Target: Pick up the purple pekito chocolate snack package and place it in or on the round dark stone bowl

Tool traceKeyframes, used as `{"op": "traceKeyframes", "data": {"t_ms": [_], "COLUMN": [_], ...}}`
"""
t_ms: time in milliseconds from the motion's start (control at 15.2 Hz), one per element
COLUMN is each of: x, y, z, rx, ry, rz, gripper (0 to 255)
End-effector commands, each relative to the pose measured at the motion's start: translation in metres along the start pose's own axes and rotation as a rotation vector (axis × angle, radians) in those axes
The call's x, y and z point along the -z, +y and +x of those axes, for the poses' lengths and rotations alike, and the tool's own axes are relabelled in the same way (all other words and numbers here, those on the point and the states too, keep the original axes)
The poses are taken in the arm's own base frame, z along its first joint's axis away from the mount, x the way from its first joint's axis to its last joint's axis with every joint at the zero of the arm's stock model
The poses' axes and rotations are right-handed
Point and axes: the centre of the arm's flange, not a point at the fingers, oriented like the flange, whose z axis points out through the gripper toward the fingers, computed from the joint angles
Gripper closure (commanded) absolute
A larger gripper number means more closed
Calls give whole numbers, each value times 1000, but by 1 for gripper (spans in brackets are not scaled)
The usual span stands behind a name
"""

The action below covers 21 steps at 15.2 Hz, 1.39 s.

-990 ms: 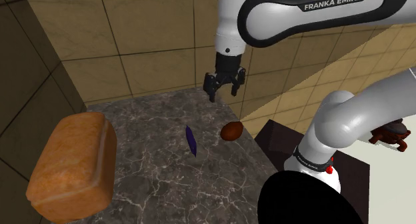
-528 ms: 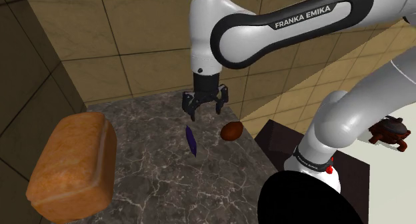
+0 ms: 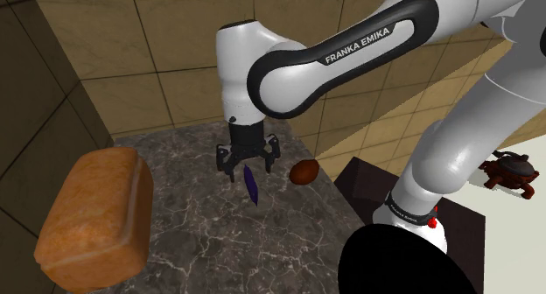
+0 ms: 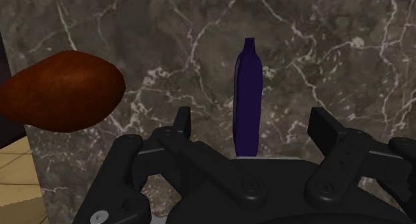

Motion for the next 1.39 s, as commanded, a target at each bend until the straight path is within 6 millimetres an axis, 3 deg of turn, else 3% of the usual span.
{"op": "traceKeyframes", "data": {"t_ms": [0, 198, 726, 792, 1320], "x": [-12, -31, -31, -31, -31], "y": [-1, -1, -1, -1, -1], "z": [0, 0, 0, 0, 0], "rx": [-2, -2, -2, -2, -2], "ry": [-1, -1, -1, -1, -1], "rz": [0, 0, 0, 0, 0], "gripper": [0, 0, 0, 255, 255]}}
